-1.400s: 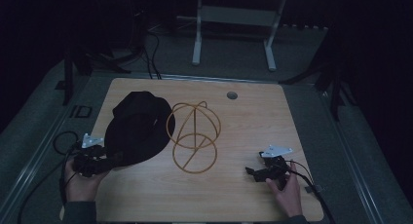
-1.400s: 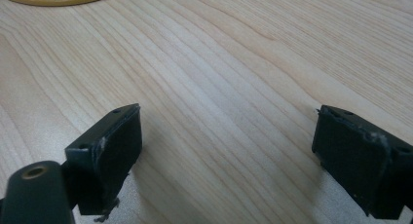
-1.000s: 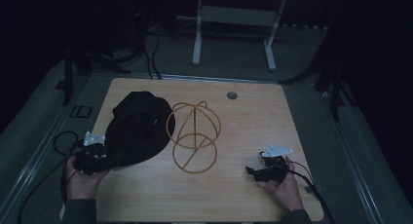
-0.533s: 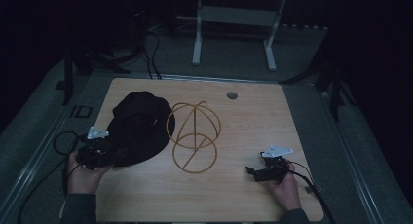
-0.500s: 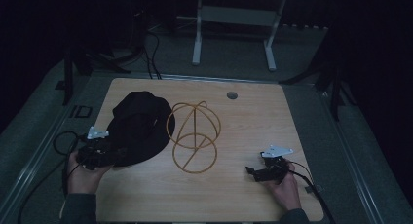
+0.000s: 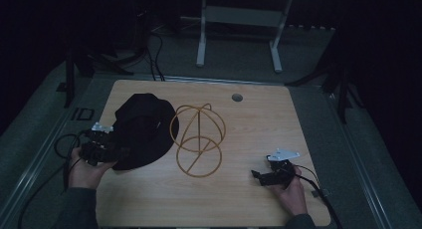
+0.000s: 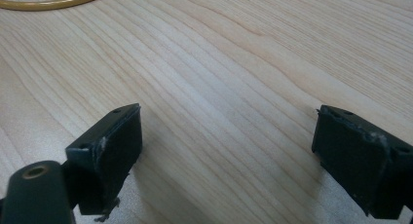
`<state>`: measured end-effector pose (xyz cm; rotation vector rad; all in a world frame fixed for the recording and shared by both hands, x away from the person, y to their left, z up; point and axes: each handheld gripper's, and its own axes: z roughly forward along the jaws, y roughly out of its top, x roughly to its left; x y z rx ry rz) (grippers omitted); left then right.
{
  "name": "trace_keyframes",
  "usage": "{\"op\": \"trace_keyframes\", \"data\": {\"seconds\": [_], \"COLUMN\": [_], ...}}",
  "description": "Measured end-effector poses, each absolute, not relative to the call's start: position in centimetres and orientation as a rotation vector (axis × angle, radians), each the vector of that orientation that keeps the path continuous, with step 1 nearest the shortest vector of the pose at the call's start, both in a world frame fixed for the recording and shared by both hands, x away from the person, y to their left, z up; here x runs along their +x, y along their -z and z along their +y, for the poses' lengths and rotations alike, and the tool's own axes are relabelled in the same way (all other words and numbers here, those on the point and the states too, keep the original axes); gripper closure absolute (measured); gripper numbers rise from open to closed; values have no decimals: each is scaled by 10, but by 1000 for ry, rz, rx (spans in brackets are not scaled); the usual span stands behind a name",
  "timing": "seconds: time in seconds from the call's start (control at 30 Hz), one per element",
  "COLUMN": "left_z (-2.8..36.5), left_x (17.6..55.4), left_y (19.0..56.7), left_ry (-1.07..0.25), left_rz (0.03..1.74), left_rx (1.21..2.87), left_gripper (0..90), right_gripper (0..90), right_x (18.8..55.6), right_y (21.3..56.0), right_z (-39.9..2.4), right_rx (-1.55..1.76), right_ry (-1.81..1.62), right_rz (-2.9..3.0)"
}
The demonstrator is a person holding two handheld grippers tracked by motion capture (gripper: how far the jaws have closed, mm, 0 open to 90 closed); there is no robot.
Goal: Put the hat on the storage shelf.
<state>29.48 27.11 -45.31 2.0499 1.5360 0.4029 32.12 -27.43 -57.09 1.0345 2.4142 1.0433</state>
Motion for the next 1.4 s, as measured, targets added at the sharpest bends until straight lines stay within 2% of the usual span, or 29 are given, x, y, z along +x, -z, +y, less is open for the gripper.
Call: {"op": "trace_keyframes", "data": {"seconds": [0.53,1.4], "left_z": [269,278], "left_x": [323,370], "left_y": [442,443], "left_ry": [-381,-234], "left_rz": [1550,1622], "left_rx": [2148,2225], "left_gripper": [411,428], "right_gripper": [110,112], "right_x": [321,320], "right_y": [571,571], "right_z": [-275,-275], "right_rx": [1043,1050], "right_ry": [-1041,-1039], "right_rz": [2410,2404]}}
